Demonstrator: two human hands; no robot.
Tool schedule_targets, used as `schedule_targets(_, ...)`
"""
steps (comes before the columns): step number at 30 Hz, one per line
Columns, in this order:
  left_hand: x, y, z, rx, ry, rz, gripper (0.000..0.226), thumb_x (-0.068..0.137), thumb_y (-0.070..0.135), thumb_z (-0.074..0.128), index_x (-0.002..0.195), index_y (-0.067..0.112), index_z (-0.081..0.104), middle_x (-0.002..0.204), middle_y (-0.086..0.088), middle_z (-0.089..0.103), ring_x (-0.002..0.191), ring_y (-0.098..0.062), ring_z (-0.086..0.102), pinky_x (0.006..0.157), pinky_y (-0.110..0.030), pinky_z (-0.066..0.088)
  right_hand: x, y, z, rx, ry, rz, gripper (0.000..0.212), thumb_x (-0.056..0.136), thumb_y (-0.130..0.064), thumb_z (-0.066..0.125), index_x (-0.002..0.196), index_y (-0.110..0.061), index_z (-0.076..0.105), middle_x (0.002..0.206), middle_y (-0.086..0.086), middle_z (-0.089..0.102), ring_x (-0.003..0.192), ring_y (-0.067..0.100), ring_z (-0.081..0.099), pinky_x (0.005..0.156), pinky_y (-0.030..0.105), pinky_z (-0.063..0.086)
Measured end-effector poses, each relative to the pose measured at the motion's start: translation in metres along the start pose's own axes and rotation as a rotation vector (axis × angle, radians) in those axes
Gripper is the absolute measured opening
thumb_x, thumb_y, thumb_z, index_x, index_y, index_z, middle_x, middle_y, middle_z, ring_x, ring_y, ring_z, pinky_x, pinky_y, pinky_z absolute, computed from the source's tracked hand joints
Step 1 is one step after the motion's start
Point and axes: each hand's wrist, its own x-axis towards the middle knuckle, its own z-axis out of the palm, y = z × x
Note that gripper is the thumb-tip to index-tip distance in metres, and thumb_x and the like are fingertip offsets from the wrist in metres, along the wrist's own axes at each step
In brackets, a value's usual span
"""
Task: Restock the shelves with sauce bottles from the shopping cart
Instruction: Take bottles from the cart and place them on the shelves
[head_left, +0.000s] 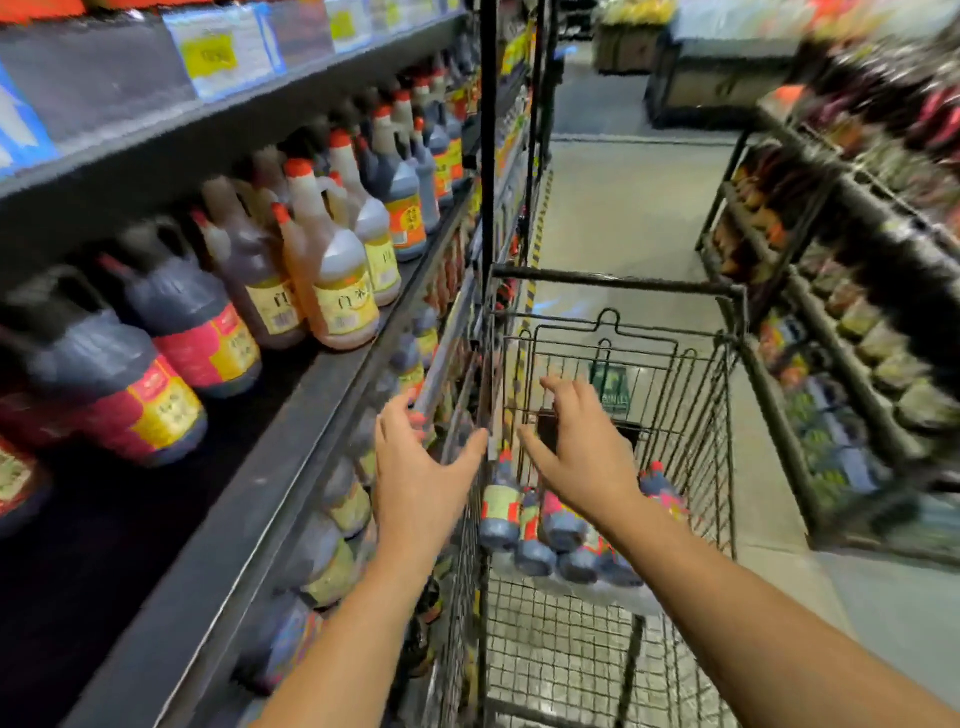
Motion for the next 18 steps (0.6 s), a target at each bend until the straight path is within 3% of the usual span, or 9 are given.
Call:
schedule_targets(3,-0.007,-0.001,0.038,0.016,-0.120,0.001,0.072,0.075,0.040,0.081,0.132,0.017,0.043,0.112,0.001,0.051,0.098,-0.013,0.051,0.079,-0.023,0.038,-0.020,0.049,0.000,-0.025,0.001,0.152,0.062,0.090,-0.050,0.055,0.141,-0.020,0.038,0.125,0.003,0.046,0.113,0.024,0.053,0.081,0.039,0.051)
schedule_targets(8,-0.014,-0.026,0.100,0.063,-0.277,-0.066,0.068,0.072,0.032,0.084,0.128,0.014,0.048,0.111,-0.003,0.055,0.096,-0.022,0.056,0.082,-0.036,0.048,-0.046,0.131,0.020,-0.022,-0.101,0.377,0.060,0.090,-0.050,0.055,0.138,-0.016,0.042,0.130,0.007,0.050,0.117,0.026,0.052,0.087,0.040,0.049)
schedule_targets(13,-0.014,-0.070,0.157,0.183,-0.438,-0.137,0.056,0.074,0.041,0.082,0.117,0.029,0.047,0.104,0.005,0.053,0.095,-0.020,0.059,0.070,-0.027,0.040,-0.053,0.202,0.056,-0.008,-0.250,0.554,0.064,0.090,-0.049,0.055,0.142,-0.015,0.038,0.139,0.011,0.046,0.123,0.030,0.050,0.094,0.037,0.046)
schedule_targets(15,-0.012,-0.088,0.179,0.205,-0.529,-0.209,0.057,0.075,0.050,0.078,0.118,0.031,0.046,0.111,0.004,0.055,0.100,-0.019,0.060,0.079,-0.035,0.050,-0.050,0.225,0.072,-0.026,-0.326,0.614,0.064,0.088,-0.047,0.058,0.139,-0.014,0.037,0.135,0.014,0.048,0.115,0.033,0.055,0.090,0.038,0.049)
schedule_targets(18,-0.007,-0.116,0.218,0.268,-0.591,-0.282,0.056,0.074,0.050,0.077,0.116,0.027,0.047,0.113,0.001,0.055,0.103,-0.022,0.059,0.087,-0.044,0.052,-0.036,0.261,0.098,-0.034,-0.418,0.712,0.070,0.085,-0.046,0.062,0.140,-0.015,0.033,0.134,0.016,0.047,0.115,0.034,0.054,0.094,0.044,0.049)
